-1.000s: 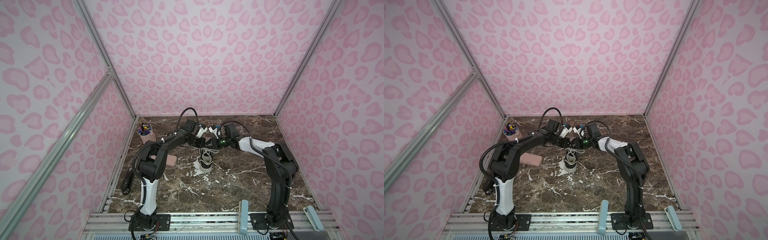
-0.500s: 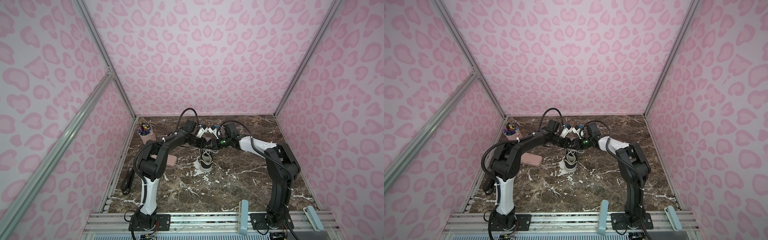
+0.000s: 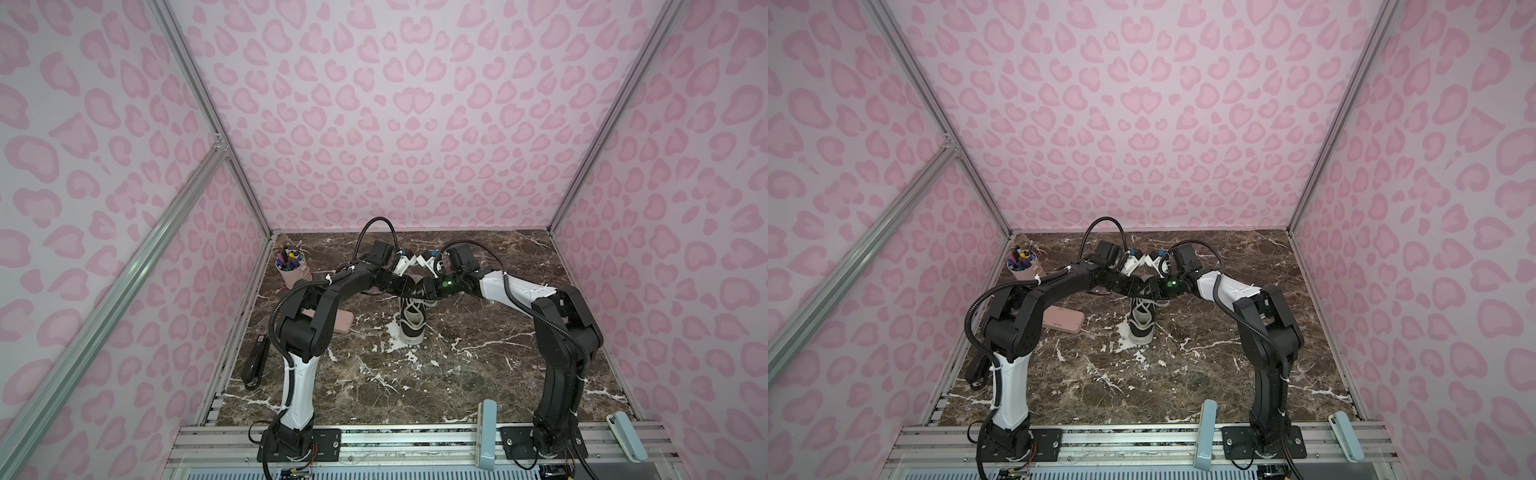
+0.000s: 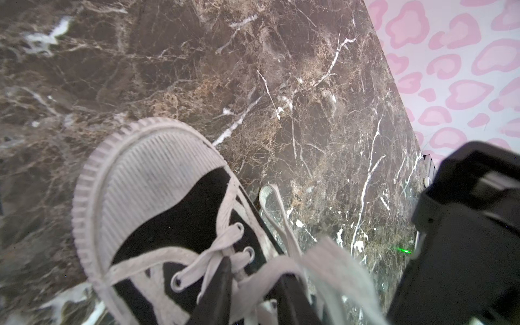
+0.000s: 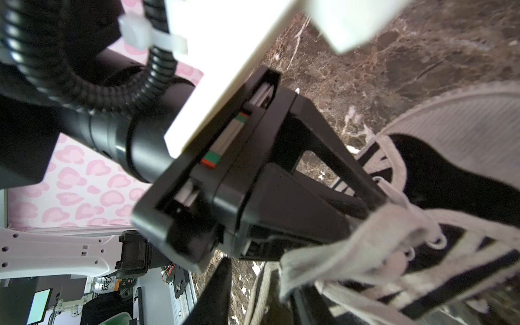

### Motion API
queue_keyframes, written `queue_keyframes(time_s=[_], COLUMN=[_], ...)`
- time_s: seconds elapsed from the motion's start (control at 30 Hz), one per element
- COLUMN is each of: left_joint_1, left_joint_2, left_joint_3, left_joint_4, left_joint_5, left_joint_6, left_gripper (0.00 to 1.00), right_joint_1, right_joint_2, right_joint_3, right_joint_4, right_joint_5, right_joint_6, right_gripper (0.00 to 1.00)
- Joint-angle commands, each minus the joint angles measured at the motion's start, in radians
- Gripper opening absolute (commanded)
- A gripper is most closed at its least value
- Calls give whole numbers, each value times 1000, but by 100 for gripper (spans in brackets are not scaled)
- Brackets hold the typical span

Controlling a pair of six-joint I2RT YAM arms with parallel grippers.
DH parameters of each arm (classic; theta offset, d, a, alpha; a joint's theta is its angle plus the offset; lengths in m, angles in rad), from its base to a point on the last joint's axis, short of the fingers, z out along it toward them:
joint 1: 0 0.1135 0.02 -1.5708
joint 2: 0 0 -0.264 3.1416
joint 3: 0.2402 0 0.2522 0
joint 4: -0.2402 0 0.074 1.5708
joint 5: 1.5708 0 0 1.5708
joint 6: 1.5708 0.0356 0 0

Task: Tie the shoes

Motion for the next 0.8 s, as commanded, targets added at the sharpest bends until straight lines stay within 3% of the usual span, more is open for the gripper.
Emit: queue_keyframes(time_s=[0.0,0.3,0.77], left_joint_1=[-18,7,21], left_joint_2=[-12,-34,-14], left_joint_3=[-6,-74,-49], left_joint_4=[117,237,225], left_joint_5=[128,148,253], left_joint_6=[-31,-100,-83], left_gripper=[31,31,41], right_joint_1=[11,-8,-5], right_joint_2=[1,-34,-59], right_joint_3=[-1,-67,-93], right_joint_4=[11,125,136], right_joint_5=[4,28,-5], right_joint_6=[-16,59,56], right_gripper=[36,37,38])
